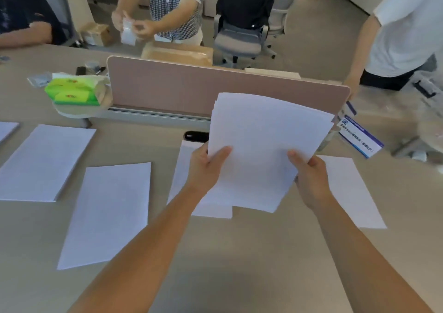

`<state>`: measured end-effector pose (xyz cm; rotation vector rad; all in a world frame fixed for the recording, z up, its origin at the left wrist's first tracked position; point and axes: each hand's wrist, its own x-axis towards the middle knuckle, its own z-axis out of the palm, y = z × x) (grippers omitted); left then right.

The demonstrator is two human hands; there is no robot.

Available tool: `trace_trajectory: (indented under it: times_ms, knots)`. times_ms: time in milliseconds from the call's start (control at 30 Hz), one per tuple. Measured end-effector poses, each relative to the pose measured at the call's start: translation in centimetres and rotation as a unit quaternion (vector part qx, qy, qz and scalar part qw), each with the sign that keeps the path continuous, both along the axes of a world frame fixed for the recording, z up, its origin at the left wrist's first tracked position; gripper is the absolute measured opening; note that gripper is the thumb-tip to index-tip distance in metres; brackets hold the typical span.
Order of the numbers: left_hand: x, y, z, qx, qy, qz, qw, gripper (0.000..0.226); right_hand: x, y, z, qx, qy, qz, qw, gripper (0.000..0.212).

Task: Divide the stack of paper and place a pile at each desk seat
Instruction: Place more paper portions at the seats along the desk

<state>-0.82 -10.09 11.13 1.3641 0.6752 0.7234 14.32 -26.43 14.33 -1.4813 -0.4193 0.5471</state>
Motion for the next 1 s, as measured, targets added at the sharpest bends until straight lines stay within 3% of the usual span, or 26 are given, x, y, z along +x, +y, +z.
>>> trace_trajectory:
  times_ms: [200,333,467,633,700,800,900,1000]
  knots:
    - [6.8,-9.9,-3.2,-0.062,0.046,-0.032,0.996,0.007,6.7,-9.6,-4.2,0.001,-0.021,-0.061,0.998,0.002]
    - [9.0,-13.0,-5.9,-0.067,0.103,-0.038,0.992,0.030,9.4,-14.0,-7.9,-0.051,-0.021,-0.017,0.998,0.009]
    - [11.0,-14.8,-4.9,-0.063,0.139,0.000,0.988,0.050,11.3,-14.7,-7.6,-0.041,-0.005,0.002,0.999,0.013]
    - [11.3,-15.9,-2.8,-0.030,0.095,0.025,0.995,0.018,12.6,-14.9,-6.5,0.017,0.015,0.013,1.000,0.013]
    - [10.5,-15.5,-2.9,-0.028,0.086,-0.007,0.996,0.031,13.1,-15.6,-6.8,0.019,0.010,0.052,0.998,0.014]
    - [10.1,-15.2,-3.8,-0.050,0.111,-0.041,0.992,0.041,13.3,-16.2,-7.7,-0.001,0.037,0.115,0.993,0.040]
    - [10.7,-15.9,-3.8,-0.052,0.108,-0.030,0.992,0.037,12.9,-15.6,-7.9,0.010,0.044,0.115,0.992,0.019]
    - [10.6,-16.0,-3.3,-0.050,0.091,-0.005,0.995,0.025,12.9,-14.9,-7.5,0.031,0.044,0.096,0.994,0.016]
